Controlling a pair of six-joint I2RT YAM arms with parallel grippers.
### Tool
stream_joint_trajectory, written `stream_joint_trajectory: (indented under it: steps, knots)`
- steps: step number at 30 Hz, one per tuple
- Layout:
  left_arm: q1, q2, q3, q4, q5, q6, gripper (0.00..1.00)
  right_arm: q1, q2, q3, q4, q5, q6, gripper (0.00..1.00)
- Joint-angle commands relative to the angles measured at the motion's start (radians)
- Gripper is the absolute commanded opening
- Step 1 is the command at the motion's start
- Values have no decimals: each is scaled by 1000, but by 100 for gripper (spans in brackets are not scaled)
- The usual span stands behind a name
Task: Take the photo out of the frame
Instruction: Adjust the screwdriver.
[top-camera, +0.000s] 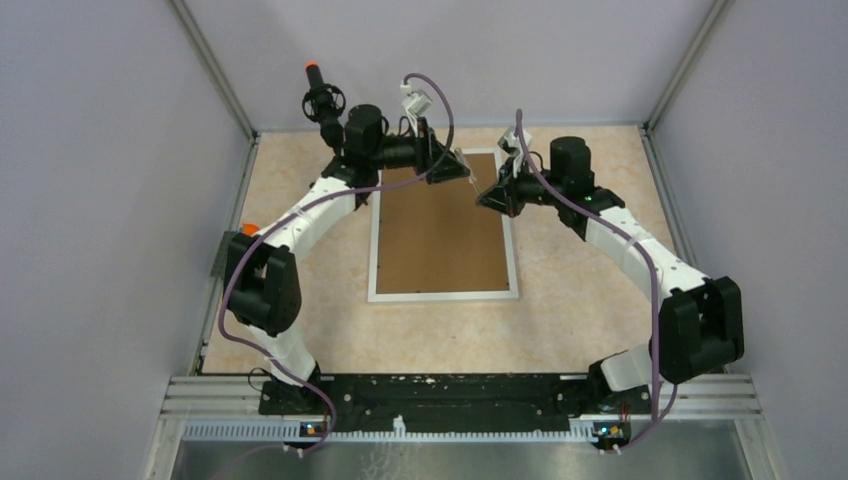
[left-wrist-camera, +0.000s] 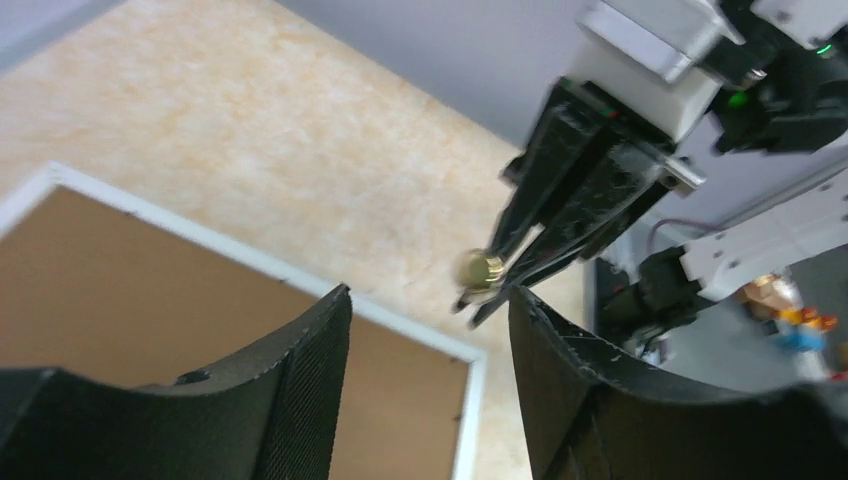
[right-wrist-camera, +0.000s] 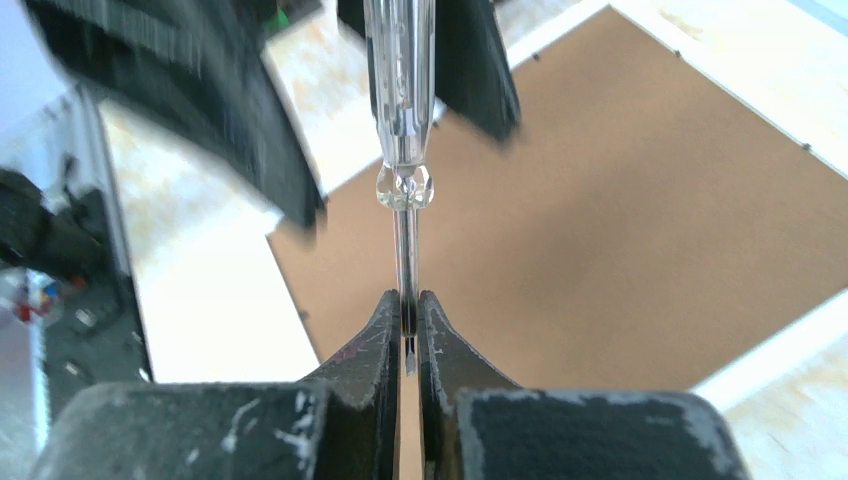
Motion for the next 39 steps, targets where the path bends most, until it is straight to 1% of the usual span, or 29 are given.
stream_joint_trajectory:
  steps: [1,2,4,8,11,13,15,17,19,23,26,27,30,31,32,34,35,37,38,39]
  knots:
    - [58,24,222,-499,185,373,63,-4,-93,16,-176,36,-283,0]
    - [56,29,236,-559,185,404,63,-2,-96,16,-196,49,-308,0]
    - [53,40,246,-626,184,409,63,9,-95,20,-233,78,-348,0]
    - [38,58,237,-639,207,359,63,35,-97,24,-276,98,-420,0]
    - [8,78,235,-660,230,371,69,72,-90,33,-315,128,-475,0]
    - [-8,88,224,-665,227,377,70,91,-89,33,-321,147,-494,0]
    - [-26,105,215,-671,214,375,70,104,-90,32,-311,163,-496,0]
    - [-45,122,210,-681,211,374,67,118,-88,36,-304,181,-494,0]
    - [-66,133,197,-680,208,373,61,130,-86,40,-303,199,-493,0]
    - [-89,147,174,-677,204,372,47,153,-88,36,-312,217,-515,0]
    - [-97,155,160,-661,233,353,32,160,-92,29,-313,222,-527,0]
    - [-98,155,153,-654,233,351,26,159,-93,30,-314,222,-529,0]
    - [-100,142,122,-614,234,353,3,160,-97,23,-316,230,-524,0]
    - [-99,128,106,-593,234,357,0,159,-101,21,-313,243,-504,1]
    - [-96,114,85,-566,231,359,0,160,-103,19,-310,268,-478,11]
    - [-83,87,33,-512,215,381,0,144,-105,15,-311,324,-394,34]
    - [-74,71,-24,-470,206,396,0,117,-107,8,-320,303,-349,45]
    - [-63,31,-131,-366,193,444,0,39,-123,-19,-326,244,-252,71]
    - [-61,8,-190,-301,189,464,0,-8,-131,-32,-334,232,-204,82]
    - [-60,-13,-244,-240,180,483,0,-41,-135,-42,-354,220,-174,88]
